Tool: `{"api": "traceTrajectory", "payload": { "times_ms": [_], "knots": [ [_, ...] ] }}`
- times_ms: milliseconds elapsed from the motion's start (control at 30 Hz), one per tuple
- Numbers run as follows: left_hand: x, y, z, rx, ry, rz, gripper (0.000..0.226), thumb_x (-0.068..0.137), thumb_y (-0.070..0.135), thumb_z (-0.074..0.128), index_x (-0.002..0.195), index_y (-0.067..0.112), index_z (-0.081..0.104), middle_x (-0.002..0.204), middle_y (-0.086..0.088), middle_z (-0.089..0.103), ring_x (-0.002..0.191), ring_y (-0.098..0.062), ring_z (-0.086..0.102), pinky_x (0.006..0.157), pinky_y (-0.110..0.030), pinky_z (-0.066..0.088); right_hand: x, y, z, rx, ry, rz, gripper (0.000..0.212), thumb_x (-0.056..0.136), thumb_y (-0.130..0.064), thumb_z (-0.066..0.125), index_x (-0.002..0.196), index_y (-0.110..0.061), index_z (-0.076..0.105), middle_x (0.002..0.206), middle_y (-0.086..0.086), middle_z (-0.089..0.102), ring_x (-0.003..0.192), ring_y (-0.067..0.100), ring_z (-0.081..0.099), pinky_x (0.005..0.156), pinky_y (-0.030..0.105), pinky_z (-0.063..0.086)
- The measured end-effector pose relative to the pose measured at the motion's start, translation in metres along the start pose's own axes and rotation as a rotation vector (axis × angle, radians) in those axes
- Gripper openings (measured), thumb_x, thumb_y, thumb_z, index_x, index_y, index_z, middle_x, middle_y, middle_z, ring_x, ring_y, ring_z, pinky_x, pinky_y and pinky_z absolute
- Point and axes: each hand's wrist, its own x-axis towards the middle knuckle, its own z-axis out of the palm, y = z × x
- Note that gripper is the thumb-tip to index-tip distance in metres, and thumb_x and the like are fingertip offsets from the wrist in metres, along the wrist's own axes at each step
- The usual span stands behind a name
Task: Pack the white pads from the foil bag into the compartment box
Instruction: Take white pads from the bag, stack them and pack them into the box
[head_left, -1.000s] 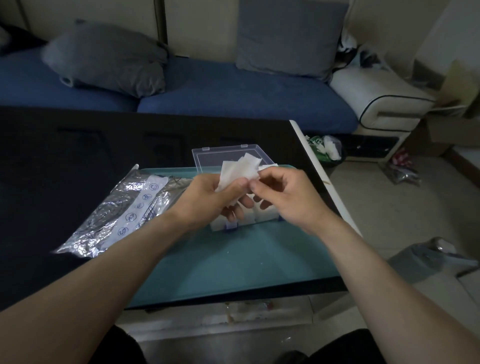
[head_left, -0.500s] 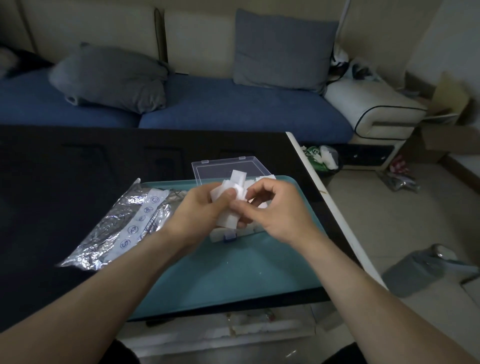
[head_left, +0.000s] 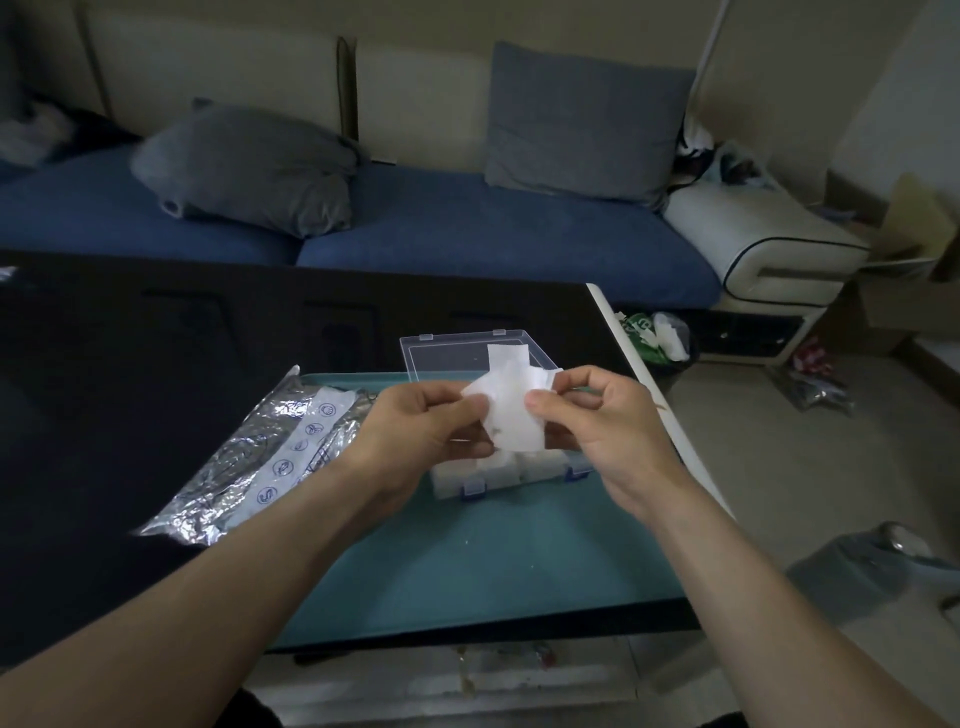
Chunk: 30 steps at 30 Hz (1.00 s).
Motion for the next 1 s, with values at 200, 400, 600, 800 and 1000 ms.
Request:
{"api": "traceTrajectory", "payload": {
  "times_ms": [200, 400, 600, 800, 1000],
  "knots": [
    [-0.002, 0.001, 0.002, 0.053, 0.007, 0.041, 0.012, 0.092, 0.01, 0.065, 0.091, 0.001, 0.073, 0.085, -0.013, 0.075, 0.076, -0.023, 0.069, 0.072, -0.034, 0.061, -0.004, -0.005, -0.006, -0.014, -0.199, 0.046, 0.011, 0.089, -0.008, 0.073, 0.093, -0.008, 0.063, 0.088, 0.012, 0.077, 0.081, 0.024, 0.075, 0.078, 0.04, 0.06],
    [0.001, 0.001, -0.003, 0.126, 0.153, 0.108, 0.027, 0.081, 0.028, 0.082, 0.087, 0.002, 0.074, 0.092, -0.018, 0.075, 0.089, -0.039, 0.071, 0.081, -0.051, 0.06, -0.001, -0.009, -0.018, 0.28, -0.13, 0.107, 0.021, 0.075, -0.015, 0.075, 0.091, -0.012, 0.062, 0.081, 0.007, 0.075, 0.068, 0.016, 0.07, 0.055, 0.027, 0.056],
    [-0.002, 0.0, 0.005, 0.112, 0.131, 0.073, 0.037, 0.06, 0.035, 0.081, 0.072, 0.005, 0.063, 0.075, -0.011, 0.075, 0.065, -0.021, 0.07, 0.06, -0.032, 0.059, -0.006, -0.003, 0.0, 0.145, -0.085, 0.003, 0.022, 0.076, -0.017, 0.079, 0.092, -0.011, 0.065, 0.081, 0.007, 0.076, 0.072, 0.017, 0.072, 0.059, 0.029, 0.057],
    [-0.005, 0.0, 0.01, 0.128, 0.078, 0.055, 0.027, 0.097, 0.027, 0.06, 0.084, 0.01, 0.075, 0.083, -0.013, 0.077, 0.08, -0.028, 0.074, 0.083, -0.046, 0.06, -0.002, 0.009, 0.015, 0.028, -0.012, 0.037, 0.018, 0.084, -0.015, 0.079, 0.096, -0.009, 0.068, 0.097, 0.01, 0.074, 0.084, 0.016, 0.074, 0.064, 0.032, 0.058],
    [-0.009, 0.004, 0.011, 0.057, -0.049, 0.065, 0.024, 0.097, 0.018, 0.06, 0.108, -0.002, 0.069, 0.096, -0.017, 0.075, 0.085, -0.028, 0.073, 0.076, -0.039, 0.062, -0.001, 0.01, 0.02, -0.002, 0.046, 0.099, 0.023, 0.088, -0.025, 0.078, 0.104, -0.013, 0.067, 0.1, 0.007, 0.074, 0.083, 0.019, 0.074, 0.067, 0.032, 0.059]
  ]
}}
